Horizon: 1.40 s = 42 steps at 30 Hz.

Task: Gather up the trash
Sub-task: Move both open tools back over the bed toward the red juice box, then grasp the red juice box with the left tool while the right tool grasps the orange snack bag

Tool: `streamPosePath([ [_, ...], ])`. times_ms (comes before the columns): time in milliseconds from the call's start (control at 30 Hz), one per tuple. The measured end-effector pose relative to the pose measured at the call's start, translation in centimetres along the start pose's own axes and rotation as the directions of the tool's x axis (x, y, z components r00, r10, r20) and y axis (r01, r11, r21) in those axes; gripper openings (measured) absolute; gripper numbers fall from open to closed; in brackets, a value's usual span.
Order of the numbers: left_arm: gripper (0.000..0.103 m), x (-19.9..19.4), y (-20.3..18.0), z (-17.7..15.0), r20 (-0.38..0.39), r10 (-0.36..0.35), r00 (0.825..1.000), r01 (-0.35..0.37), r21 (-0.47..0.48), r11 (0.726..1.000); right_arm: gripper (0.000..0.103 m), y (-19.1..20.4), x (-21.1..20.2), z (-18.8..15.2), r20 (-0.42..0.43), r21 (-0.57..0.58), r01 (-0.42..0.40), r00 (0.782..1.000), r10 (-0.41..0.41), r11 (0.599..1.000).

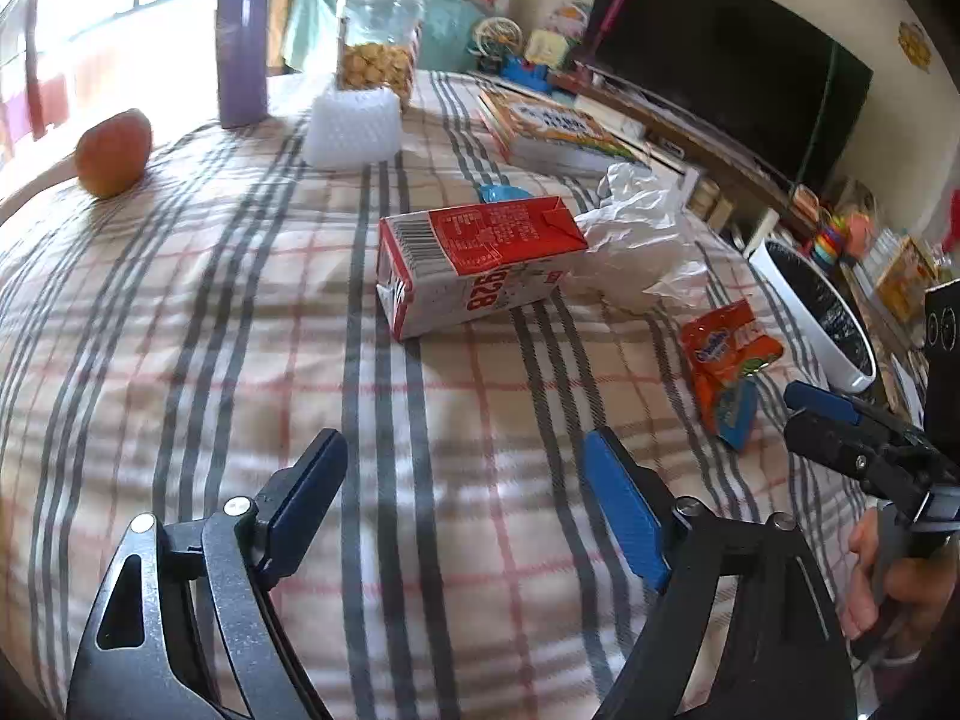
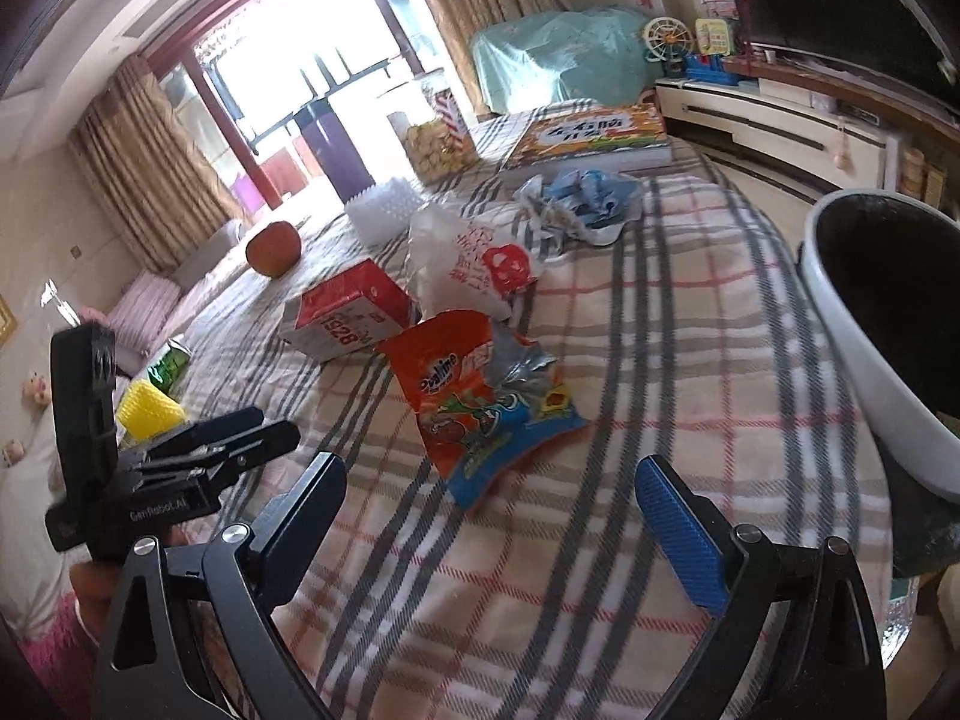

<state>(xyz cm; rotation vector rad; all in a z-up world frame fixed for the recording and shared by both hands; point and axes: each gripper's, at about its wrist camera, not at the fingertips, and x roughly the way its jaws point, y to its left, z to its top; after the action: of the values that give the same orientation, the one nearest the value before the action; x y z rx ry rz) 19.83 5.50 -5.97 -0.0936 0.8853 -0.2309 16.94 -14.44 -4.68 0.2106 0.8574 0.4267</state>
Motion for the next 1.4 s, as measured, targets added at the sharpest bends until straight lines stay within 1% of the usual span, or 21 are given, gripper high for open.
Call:
streamPosePath([
  [100, 0.085, 0.7, 0.3, 1.3, -0.010, 0.007, 1.000, -0.007, 0.039, 0.999, 0.098, 0.1, 0.9, 0.4, -0.022, -0.009, 0.003, 1.000, -0.003, 1.000],
  [167, 0.089, 1.1, 0.5, 2.3, 0.004, 0.035, 0.999, -0.035, 0.078, 0.996, 0.098, 0.2, 1.5, 0.7, -0.032, -0.015, 0.015, 0.999, -0.016, 1.000],
  [233, 0.090, 1.6, 0.7, 3.0, 0.007, 0.060, 0.998, -0.061, 0.109, 0.992, 0.098, 0.2, 2.0, 0.8, -0.043, -0.015, 0.022, 0.999, -0.022, 1.000],
  [367, 0.090, 3.2, 1.0, 4.6, 0.005, 0.043, 0.999, -0.044, 0.171, 0.984, 0.098, 0.1, 2.8, 1.3, -0.050, -0.018, 0.038, 0.998, -0.039, 0.999],
  [433, 0.090, 3.7, 1.1, 5.0, 0.002, 0.039, 0.999, -0.039, 0.185, 0.982, 0.098, 0.2, 3.0, 1.6, -0.052, -0.016, 0.040, 0.998, -0.041, 0.999],
  [500, 0.090, 3.8, 0.9, 5.3, 0.024, 0.031, 0.999, -0.035, 0.194, 0.980, 0.097, 0.3, 3.4, 1.8, -0.054, -0.022, 0.045, 0.998, -0.046, 0.999],
  [533, 0.090, 3.7, 0.8, 5.3, 0.038, 0.031, 0.999, -0.038, 0.198, 0.979, 0.093, 0.3, 3.4, 1.8, -0.050, -0.025, 0.047, 0.998, -0.048, 0.999],
  [567, 0.087, 3.5, 0.6, 5.4, 0.056, 0.027, 0.998, -0.038, 0.208, 0.977, 0.089, 0.4, 3.4, 1.7, -0.044, -0.030, 0.050, 0.998, -0.052, 0.998],
  [600, 0.081, 3.4, 0.4, 5.4, 0.070, 0.024, 0.997, -0.039, 0.215, 0.976, 0.078, 0.4, 3.4, 1.6, -0.043, -0.033, 0.053, 0.998, -0.054, 0.998],
  [633, 0.059, 3.3, 0.3, 5.4, 0.074, 0.017, 0.997, -0.033, 0.222, 0.974, 0.070, 0.4, 3.5, 1.6, -0.045, -0.033, 0.055, 0.997, -0.056, 0.998],
  [667, 0.042, 3.5, 0.0, 5.3, 0.064, 0.018, 0.998, -0.032, 0.233, 0.972, 0.068, 0.3, 3.5, 1.5, -0.041, -0.032, 0.053, 0.998, -0.055, 0.998],
  [700, 0.041, 3.6, -0.1, 5.1, 0.055, 0.027, 0.998, -0.040, 0.238, 0.970, 0.058, 0.3, 3.4, 1.5, -0.036, -0.032, 0.048, 0.998, -0.049, 0.998],
  [733, 0.040, 3.6, -0.3, 5.0, 0.054, 0.039, 0.998, -0.051, 0.243, 0.969, 0.045, 0.3, 3.3, 1.5, -0.035, -0.032, 0.043, 0.998, -0.044, 0.999],
  [767, 0.038, 3.4, -0.6, 4.7, 0.057, 0.045, 0.997, -0.058, 0.247, 0.967, 0.039, 0.2, 3.1, 1.5, -0.035, -0.026, 0.035, 0.999, -0.035, 0.999],
  [800, 0.037, 3.1, -0.8, 4.6, 0.063, 0.043, 0.997, -0.058, 0.245, 0.968, 0.024, 0.1, 2.9, 1.3, -0.035, -0.021, 0.030, 0.999, -0.030, 0.999],
  [833, 0.037, 2.9, -1.0, 4.3, 0.063, 0.035, 0.997, -0.050, 0.241, 0.969, 0.022, 0.0, 2.7, 1.2, -0.034, -0.015, 0.024, 0.999, -0.025, 1.000],
  [1100, 0.036, 0.4, -3.2, 1.0, 0.059, 0.010, 0.998, -0.020, 0.179, 0.984, 0.014, -1.1, 0.4, 0.2, -0.002, 0.018, 0.005, 1.000, -0.005, 1.000],
  [1267, 0.036, -0.9, -4.5, -0.4, 0.062, -0.020, 0.998, 0.011, 0.139, 0.990, 0.012, -1.7, -1.1, -0.3, 0.025, 0.026, 0.005, 1.000, -0.005, 1.000],
  [1400, 0.036, -1.2, -5.7, -1.0, 0.058, -0.048, 0.997, 0.040, 0.130, 0.991, 0.011, -2.2, -2.2, -0.6, 0.035, 0.034, 0.005, 0.999, -0.006, 0.999],
])
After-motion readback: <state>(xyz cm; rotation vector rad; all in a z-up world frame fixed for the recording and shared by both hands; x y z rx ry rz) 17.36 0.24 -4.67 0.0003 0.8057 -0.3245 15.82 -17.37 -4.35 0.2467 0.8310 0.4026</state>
